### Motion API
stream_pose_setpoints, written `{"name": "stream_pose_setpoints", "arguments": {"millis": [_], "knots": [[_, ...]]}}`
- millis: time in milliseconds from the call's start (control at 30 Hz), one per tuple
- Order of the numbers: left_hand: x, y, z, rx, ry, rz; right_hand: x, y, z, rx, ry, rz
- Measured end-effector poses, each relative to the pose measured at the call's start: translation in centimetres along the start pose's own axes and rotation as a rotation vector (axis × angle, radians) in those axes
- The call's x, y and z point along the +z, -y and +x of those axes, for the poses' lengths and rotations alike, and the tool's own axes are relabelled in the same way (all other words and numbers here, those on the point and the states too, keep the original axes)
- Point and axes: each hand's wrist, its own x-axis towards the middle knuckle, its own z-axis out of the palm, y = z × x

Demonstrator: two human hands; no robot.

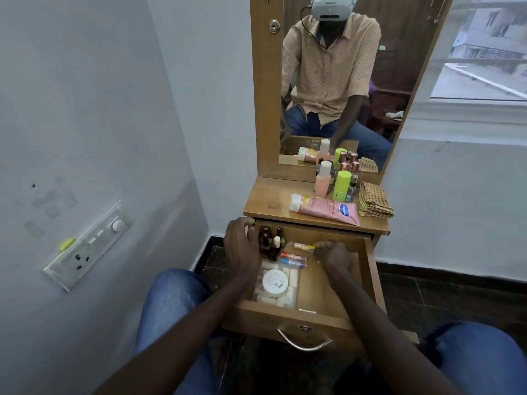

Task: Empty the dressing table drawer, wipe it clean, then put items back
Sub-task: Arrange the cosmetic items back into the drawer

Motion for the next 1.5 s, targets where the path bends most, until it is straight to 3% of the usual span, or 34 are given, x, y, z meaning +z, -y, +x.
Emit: {"name": "stream_pose_setpoints", "arguments": {"millis": [133,267,800,1133,1233,1500], "knots": [[0.7,0.6,0.4,-0.21,0.024,0.003,1.0,0.4,0.6,-0.004,0.006,-0.016],[0.9,1.1,0.5,-0.309,0.059,0.005,1.8,0.7,0.8,-0.001,-0.008,-0.058],[0.4,0.7,0.3,-0.373,0.116,0.031,1.9,0.1,1.2,-0.059,-0.066,-0.213],[0.5,0.5,0.3,-0.383,0.119,0.025,2.2,0.4,1.1,-0.594,0.233,-0.634],[0.5,0.7,0.3,-0.384,0.126,0.023,2.5,-0.2,1.3,-0.699,0.234,-0.617],[0.8,0.7,0.3,-0.396,0.117,-0.028,3.3,-1.4,2.3,-0.669,0.139,-0.62]]}}
